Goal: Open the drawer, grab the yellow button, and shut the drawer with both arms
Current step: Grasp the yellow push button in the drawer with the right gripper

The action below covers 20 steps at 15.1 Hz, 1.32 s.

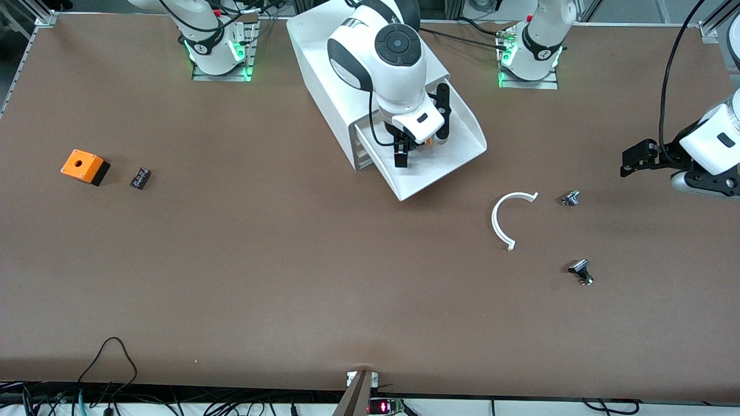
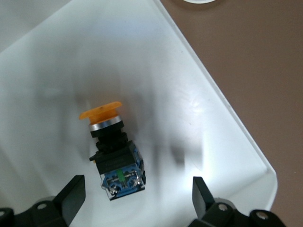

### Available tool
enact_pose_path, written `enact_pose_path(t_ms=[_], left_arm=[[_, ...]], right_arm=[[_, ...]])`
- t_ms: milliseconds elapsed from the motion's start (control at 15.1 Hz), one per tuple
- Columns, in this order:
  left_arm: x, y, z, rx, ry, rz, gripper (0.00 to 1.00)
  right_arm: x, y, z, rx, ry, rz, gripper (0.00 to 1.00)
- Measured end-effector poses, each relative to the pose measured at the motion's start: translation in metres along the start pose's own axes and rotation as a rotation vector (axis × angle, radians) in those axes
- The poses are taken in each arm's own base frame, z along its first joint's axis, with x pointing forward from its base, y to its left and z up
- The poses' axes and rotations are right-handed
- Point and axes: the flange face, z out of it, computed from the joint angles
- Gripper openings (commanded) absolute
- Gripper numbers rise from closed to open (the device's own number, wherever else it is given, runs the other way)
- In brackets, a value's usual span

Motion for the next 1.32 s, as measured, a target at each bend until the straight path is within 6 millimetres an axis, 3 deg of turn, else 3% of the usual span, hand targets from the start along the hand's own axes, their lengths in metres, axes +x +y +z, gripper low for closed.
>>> enact_pose_path(t_ms=[330, 396, 528, 726, 1123, 1321], left_arm=[[0.000, -0.001, 0.001, 0.000, -0.002, -0.002, 1.00], [0.000, -0.001, 0.001, 0.000, -0.002, -0.003, 1.00], [0.000, -0.002, 0.001, 0.000, -0.002, -0.004, 1.00], [-0.001, -0.003, 0.001, 0.000, -0.003, -0.006, 1.00], [-0.001, -0.003, 0.002, 0.000, -0.003, -0.007, 1.00], [-0.001, -0.003, 0.002, 0.000, -0.003, -0.007, 1.00]], right_arm=[[0.002, -0.001, 0.012, 0.009, -0.013, -0.020, 1.00], [0.003, -0.004, 0.015, 0.011, -0.016, -0.024, 0.95], [0.007, -0.009, 0.021, 0.014, -0.023, -0.034, 0.71], [0.011, -0.014, 0.024, -0.009, -0.044, -0.055, 0.53], [0.011, -0.014, 0.023, -0.036, -0.062, -0.070, 0.31], [0.014, -0.017, 0.021, -0.059, -0.075, -0.081, 0.28]])
